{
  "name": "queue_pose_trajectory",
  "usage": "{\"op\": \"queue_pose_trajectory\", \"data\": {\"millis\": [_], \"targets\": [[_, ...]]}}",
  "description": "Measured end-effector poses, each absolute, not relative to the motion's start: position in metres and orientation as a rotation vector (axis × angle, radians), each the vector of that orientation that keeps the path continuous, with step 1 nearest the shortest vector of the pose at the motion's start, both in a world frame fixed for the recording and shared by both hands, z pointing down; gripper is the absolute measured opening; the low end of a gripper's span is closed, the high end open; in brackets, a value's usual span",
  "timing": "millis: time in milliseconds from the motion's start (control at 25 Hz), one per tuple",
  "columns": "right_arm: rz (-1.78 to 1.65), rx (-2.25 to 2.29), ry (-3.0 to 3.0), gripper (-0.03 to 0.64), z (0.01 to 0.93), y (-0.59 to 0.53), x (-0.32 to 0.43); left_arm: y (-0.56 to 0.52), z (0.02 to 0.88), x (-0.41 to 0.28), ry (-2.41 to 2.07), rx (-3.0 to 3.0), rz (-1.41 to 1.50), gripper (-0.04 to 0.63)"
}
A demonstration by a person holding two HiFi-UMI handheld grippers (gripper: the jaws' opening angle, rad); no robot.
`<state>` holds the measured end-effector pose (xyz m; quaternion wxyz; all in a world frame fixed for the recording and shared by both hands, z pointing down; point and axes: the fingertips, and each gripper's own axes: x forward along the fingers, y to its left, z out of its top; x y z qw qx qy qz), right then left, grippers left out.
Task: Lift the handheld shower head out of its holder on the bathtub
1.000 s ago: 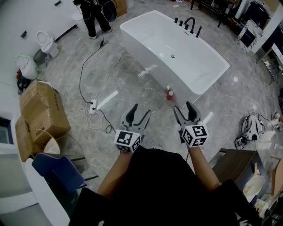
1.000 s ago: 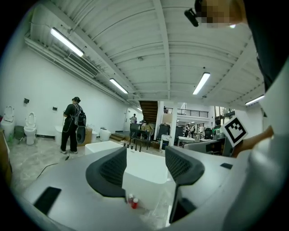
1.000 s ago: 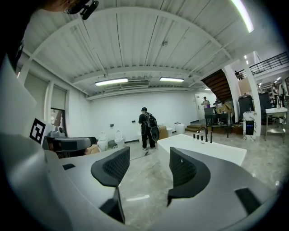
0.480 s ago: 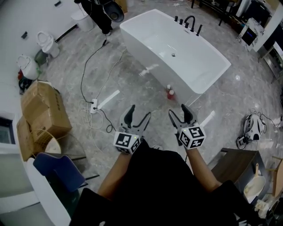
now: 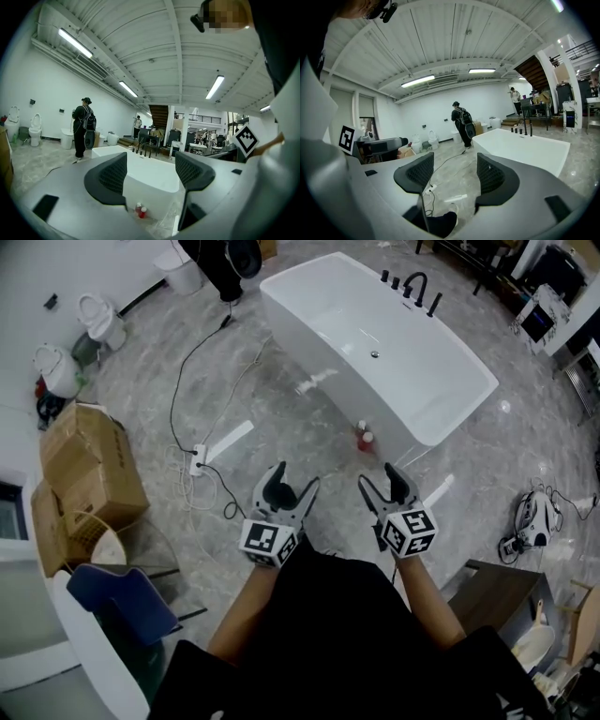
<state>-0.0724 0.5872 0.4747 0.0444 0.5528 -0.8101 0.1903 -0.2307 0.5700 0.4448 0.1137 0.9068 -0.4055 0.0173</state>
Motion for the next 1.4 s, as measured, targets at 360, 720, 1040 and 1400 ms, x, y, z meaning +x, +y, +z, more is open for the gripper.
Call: {"op": "queue_pose_trajectory", "data": {"millis": [360,720,1040,1400], "targets": [[0.617,1.682,-2.424,0.255,0.493,0.473,-0.091,0.453,0.475,-0.25,-1.156,2.616,0.078,0.298],[0.679,1.679,-2.374,0.255,0.5,0.315,-0.128,0.294,0.482,-0.294,-1.101,2.587,0.124,0.304],[0.66,1.727,-2.341,0.253,0.489,0.194,-0.171,0.177,0.477,-0.337,-1.087,2.58,0.119,0.304],[0.649,1.711,-2.293,0.253,0.491,0.114,-0.208,0.093,0.483,-0.393,-1.178,2.539,0.093,0.304]]}}
